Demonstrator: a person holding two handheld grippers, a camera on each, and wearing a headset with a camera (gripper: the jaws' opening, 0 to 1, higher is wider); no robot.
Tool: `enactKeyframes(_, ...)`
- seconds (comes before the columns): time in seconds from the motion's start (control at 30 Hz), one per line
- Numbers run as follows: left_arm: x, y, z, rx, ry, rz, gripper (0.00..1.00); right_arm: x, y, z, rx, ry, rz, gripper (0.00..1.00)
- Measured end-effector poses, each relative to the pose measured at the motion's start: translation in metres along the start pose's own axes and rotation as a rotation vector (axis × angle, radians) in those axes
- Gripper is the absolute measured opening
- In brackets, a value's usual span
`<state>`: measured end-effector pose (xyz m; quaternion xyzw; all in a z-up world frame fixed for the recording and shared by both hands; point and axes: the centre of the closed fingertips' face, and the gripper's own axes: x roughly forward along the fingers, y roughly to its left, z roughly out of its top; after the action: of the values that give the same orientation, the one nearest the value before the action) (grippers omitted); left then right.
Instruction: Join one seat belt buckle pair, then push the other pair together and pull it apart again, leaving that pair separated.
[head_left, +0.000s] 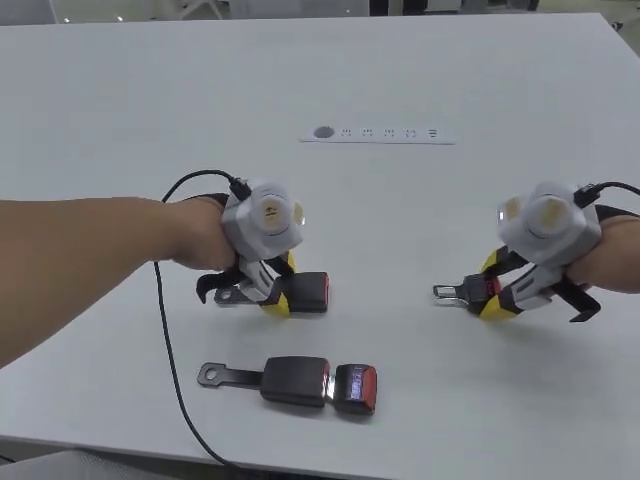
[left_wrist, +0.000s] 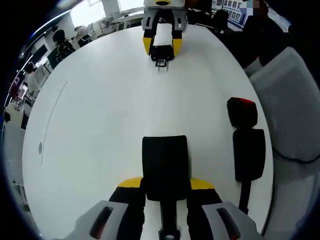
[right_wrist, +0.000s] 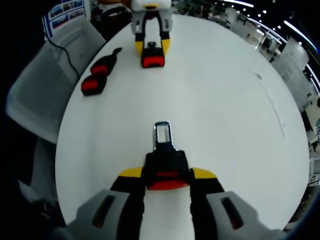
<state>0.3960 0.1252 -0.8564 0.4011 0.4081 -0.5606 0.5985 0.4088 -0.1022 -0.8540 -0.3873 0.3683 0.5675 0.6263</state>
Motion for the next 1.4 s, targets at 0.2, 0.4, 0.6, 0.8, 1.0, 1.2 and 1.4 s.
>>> enactKeyframes(0.2,0.0,-0.001,-0.001,0.007,0.017,-0.006,0.33,0.008,0.005,0.018,-0.001,-0.008,0.002,0.34)
enactKeyframes(0.4,0.001,0.001,-0.002,0.002,0.018,-0.013,0.33,0.018,0.009,0.041,-0.003,-0.031,0.001,0.34)
enactKeyframes(0.6,0.002,0.003,-0.004,0.002,0.023,-0.014,0.33,0.033,0.009,0.069,-0.009,-0.067,-0.007,0.34)
enactKeyframes(0.8,0.002,0.004,-0.005,0.001,0.026,-0.012,0.33,0.045,0.007,0.093,-0.002,-0.085,-0.014,0.34)
enactKeyframes(1.0,0.002,0.004,-0.006,0.003,0.025,-0.012,0.33,0.054,0.009,0.109,-0.015,-0.083,-0.011,0.34)
enactKeyframes(1.2,0.002,0.004,-0.005,0.001,0.02,-0.014,0.33,0.059,0.011,0.115,-0.013,-0.078,-0.014,0.34)
enactKeyframes(1.4,0.002,0.002,-0.005,0.014,0.041,-0.022,0.33,0.061,0.012,0.12,-0.016,-0.082,-0.015,0.34)
